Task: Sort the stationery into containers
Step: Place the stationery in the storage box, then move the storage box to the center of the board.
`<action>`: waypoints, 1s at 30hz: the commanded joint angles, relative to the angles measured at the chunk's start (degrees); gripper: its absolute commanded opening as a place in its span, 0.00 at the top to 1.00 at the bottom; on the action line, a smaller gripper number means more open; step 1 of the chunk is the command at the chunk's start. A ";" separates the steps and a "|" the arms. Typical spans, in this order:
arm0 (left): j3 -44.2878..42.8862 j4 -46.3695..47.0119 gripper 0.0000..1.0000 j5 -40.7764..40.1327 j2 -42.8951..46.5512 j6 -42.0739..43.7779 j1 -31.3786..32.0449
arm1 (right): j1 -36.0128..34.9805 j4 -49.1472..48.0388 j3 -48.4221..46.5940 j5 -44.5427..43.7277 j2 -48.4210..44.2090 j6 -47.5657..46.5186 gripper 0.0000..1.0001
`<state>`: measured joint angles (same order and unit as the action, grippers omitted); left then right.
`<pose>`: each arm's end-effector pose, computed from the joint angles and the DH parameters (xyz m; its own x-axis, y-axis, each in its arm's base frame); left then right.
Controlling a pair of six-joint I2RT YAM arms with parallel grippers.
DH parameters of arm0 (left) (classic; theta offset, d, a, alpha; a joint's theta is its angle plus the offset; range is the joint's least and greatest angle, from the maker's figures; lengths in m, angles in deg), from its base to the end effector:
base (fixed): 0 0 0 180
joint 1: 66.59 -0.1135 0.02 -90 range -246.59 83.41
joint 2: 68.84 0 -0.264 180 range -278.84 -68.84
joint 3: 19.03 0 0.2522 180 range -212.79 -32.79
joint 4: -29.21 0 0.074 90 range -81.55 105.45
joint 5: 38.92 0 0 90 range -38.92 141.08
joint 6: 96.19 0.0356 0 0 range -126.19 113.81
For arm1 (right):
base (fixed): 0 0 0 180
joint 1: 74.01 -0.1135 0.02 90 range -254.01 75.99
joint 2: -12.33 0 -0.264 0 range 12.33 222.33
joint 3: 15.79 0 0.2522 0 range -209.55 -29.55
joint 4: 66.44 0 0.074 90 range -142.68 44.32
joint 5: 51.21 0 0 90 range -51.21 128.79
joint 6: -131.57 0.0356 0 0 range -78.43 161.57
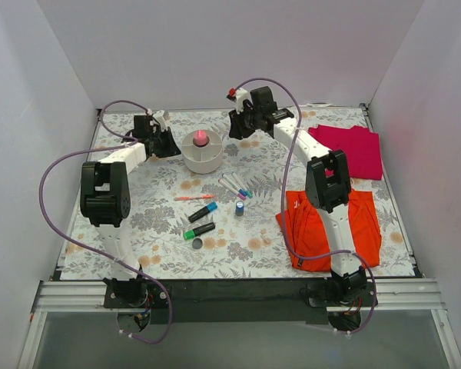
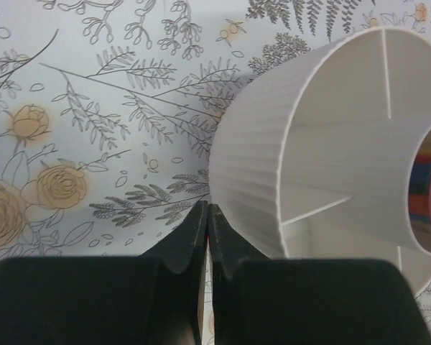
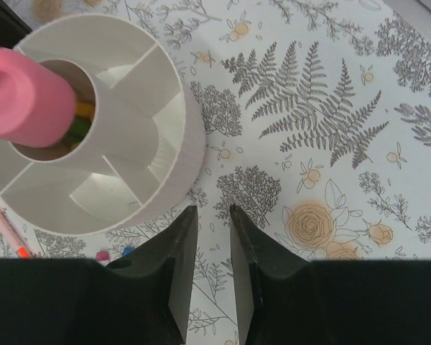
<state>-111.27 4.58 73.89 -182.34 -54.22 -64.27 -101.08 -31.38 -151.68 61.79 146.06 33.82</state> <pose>0.4337 -0.0314 0.1875 -0.7080 -0.6572 -0.2585 -0.3281 0.6302 -0.7036 0.4782 0.2600 0.2558 -0.3834 -0.3353 -0.8606 -0.7698 0.6309 0.0971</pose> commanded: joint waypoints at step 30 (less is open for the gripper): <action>-3.45 -3.62 0.41 -7.16 3.26 -0.40 6.83 | 10.11 1.03 27.52 -0.08 -19.43 -1.29 0.50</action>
<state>-116.95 4.14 71.20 -186.58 -54.53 -53.58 -91.90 -30.12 -131.57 55.78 139.48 32.32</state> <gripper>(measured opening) 0.520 0.426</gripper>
